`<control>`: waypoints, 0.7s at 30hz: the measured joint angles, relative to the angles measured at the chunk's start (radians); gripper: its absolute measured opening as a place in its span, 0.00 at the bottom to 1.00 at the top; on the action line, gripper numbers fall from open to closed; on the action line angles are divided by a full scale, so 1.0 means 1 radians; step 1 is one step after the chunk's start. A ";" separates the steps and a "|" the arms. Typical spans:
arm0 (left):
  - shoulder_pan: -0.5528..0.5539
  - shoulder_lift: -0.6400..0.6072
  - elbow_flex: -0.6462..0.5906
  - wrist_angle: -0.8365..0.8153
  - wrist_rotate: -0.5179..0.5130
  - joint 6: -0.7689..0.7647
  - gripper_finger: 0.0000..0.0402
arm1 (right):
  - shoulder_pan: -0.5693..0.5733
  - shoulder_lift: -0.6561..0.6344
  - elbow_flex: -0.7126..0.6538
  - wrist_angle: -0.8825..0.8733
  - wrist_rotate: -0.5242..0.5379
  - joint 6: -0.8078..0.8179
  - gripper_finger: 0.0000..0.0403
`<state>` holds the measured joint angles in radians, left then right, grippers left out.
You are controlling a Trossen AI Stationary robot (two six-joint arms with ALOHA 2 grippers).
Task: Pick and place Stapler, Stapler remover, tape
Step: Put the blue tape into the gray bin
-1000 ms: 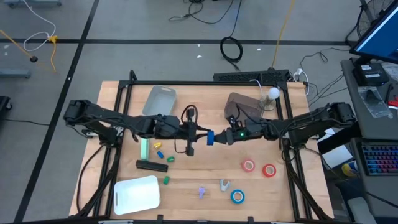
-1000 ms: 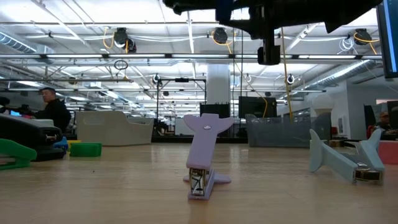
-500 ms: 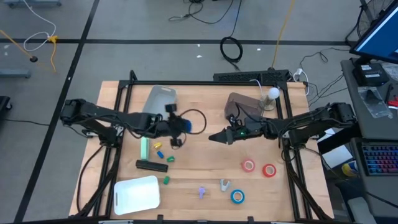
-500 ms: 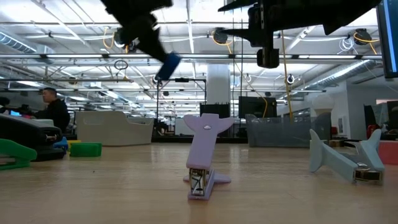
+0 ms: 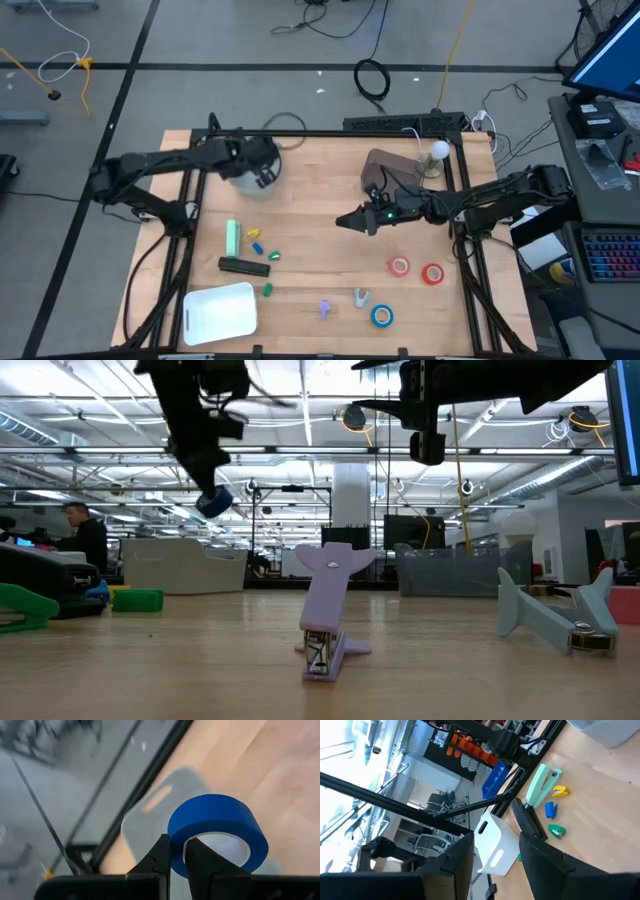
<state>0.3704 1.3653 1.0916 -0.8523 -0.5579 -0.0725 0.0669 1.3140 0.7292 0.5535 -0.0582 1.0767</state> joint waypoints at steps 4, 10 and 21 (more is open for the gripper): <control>0.125 -0.002 0.001 -0.003 0.087 0.005 0.08 | 0.000 0.000 0.000 0.004 0.000 -0.088 0.37; 0.228 0.001 0.001 -0.044 0.200 0.006 0.08 | 0.000 -0.032 0.000 -0.003 0.000 -0.333 0.36; 0.272 0.080 0.001 -0.070 0.306 -0.020 0.08 | -0.002 -0.172 -0.001 -0.135 0.004 -0.768 0.36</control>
<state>0.6425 1.4456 1.0924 -0.9222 -0.2518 -0.0929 0.0654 1.1419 0.7284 0.4185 -0.0538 0.3084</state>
